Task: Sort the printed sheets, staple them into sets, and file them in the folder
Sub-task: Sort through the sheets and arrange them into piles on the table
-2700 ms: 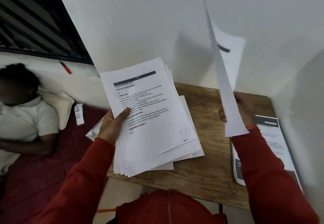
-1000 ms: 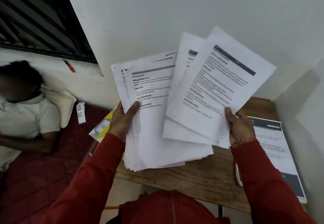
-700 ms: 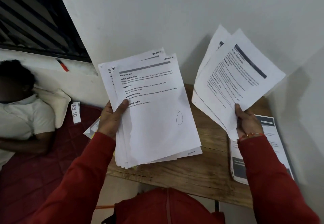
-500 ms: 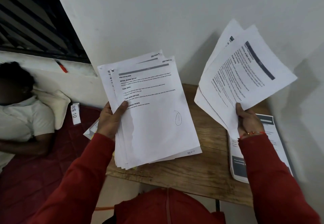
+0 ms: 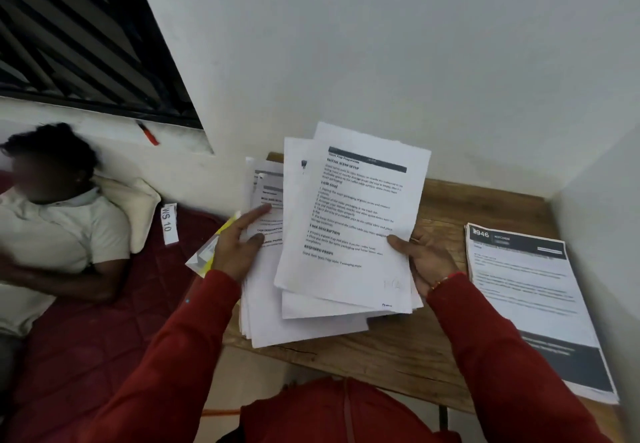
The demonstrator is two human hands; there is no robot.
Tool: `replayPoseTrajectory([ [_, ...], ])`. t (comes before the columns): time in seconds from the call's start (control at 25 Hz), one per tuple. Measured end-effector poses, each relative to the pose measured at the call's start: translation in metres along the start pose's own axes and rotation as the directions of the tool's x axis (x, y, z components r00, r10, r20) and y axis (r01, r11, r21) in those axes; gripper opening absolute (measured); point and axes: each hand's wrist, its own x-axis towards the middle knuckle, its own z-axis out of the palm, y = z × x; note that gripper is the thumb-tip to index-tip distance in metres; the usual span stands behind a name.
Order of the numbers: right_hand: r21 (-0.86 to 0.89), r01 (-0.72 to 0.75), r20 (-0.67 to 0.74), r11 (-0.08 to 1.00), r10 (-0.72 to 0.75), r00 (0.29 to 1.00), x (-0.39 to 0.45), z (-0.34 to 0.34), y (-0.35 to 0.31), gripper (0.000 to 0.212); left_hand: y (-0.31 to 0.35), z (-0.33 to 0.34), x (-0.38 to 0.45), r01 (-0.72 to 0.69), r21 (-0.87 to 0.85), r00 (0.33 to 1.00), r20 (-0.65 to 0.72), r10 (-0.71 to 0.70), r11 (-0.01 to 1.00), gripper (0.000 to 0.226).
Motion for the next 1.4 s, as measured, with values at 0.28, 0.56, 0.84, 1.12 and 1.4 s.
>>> replayPoseTrajectory([
  [0.28,-0.214,0.081,-0.146,0.974,-0.114,0.983,0.018,0.016,0.018,0.028,-0.038,-0.078,-0.007,0.191,-0.039,0.976,-0.103,-0.194,0.981,0.068],
  [0.56,-0.281,0.064,-0.27,0.958,-0.142,0.952,0.029,0.016,0.021,0.024,-0.087,-0.107,-0.001,0.288,0.122,0.946,-0.187,-0.263,0.95,0.072],
  [0.84,-0.322,-0.006,-0.247,0.947,-0.077,0.966,0.029,0.033,0.035,0.035,-0.11,-0.094,0.006,0.302,0.368,0.95,-0.198,-0.243,0.88,0.066],
  [1.12,-0.29,0.018,-0.154,0.957,-0.065,0.986,0.025,0.054,0.04,0.038,-0.039,-0.042,0.004,0.121,0.358,0.981,-0.184,-0.057,0.926,0.05],
  [1.4,-0.327,0.036,-0.203,0.944,-0.108,0.973,0.031,0.059,0.033,0.017,-0.035,-0.017,0.026,0.32,0.075,0.946,0.037,-0.323,0.944,0.024],
])
